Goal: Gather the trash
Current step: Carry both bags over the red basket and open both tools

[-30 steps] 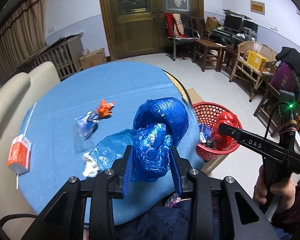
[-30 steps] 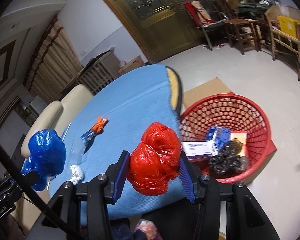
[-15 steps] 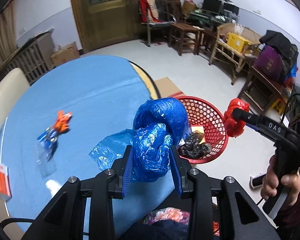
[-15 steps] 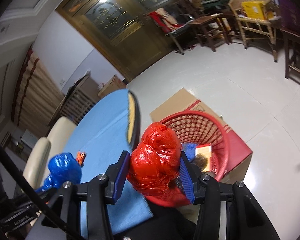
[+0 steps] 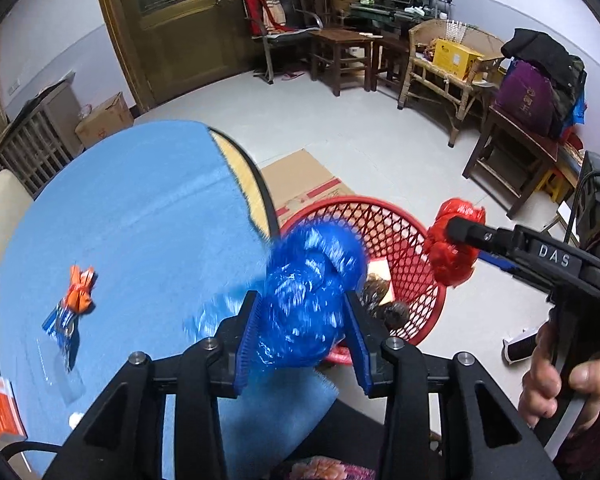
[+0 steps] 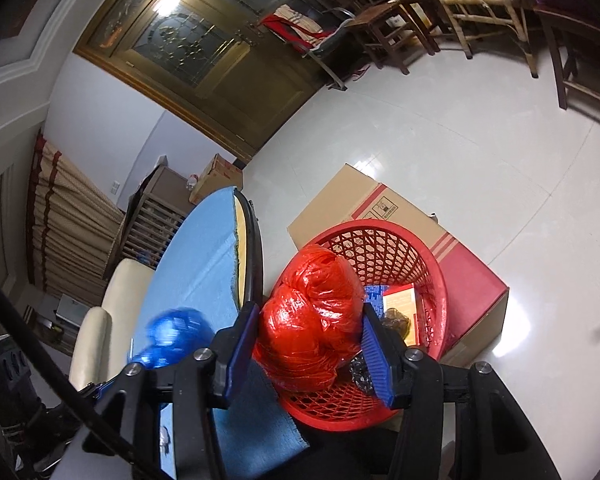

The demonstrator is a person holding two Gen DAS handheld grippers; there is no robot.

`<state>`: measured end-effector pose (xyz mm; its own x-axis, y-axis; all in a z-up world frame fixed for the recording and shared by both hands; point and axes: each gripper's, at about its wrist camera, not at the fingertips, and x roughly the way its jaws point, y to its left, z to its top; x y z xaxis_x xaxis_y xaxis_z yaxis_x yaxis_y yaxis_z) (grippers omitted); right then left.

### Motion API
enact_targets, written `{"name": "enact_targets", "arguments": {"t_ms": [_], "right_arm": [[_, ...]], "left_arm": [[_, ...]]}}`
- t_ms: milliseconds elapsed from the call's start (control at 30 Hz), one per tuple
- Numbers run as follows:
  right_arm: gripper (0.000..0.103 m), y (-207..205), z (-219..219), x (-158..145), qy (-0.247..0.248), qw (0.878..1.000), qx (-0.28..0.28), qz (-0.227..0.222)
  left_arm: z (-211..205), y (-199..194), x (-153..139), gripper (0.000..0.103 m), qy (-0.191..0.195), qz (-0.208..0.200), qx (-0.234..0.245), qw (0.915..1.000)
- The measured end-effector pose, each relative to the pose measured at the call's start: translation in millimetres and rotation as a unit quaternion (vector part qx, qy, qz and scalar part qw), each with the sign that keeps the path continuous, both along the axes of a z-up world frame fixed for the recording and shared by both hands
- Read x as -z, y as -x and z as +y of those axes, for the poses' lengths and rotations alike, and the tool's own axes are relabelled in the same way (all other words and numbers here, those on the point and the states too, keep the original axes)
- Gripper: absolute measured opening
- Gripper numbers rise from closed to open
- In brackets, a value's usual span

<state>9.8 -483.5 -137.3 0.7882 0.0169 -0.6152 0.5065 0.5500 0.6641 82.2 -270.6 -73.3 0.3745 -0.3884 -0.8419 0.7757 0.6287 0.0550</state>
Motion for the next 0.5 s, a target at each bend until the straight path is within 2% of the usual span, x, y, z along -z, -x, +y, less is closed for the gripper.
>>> {"name": "enact_targets", "arguments": {"t_ms": [33, 67, 133, 367, 500], "right_arm": [[0.062, -0.1, -1.4, 0.4, -0.007, 1.000, 0.002, -0.001], [0.068, 0.3, -2.7, 0.6, -0.013, 1.000, 0.005, -0.003], [0.070, 2.8, -5.4, -0.6, -0.020, 1.000, 0.013, -0.008], [0.069, 6.3, -4.1, -8.9, -0.009, 1.000, 0.015, -0.015], [0.069, 5.1, 4.2, -14.5, 0.000, 1.000, 0.006, -0.016]], "left_arm": [[-1.8, -1.0, -1.4, 0.046, 0.002, -0.001, 0.002, 1.0000], [-3.1, -0.4, -3.9, 0.053, 0.004, -0.005, 0.004, 1.0000], [-1.5, 3.1, -10.9, 0.060, 0.013, -0.022, 0.005, 0.9996], [29.7, 8.9, -24.1, 0.060, 0.026, -0.047, -0.008, 0.9985], [86.9, 10.1, -34.6, 0.060, 0.040, -0.079, -0.048, 0.9949]]}}
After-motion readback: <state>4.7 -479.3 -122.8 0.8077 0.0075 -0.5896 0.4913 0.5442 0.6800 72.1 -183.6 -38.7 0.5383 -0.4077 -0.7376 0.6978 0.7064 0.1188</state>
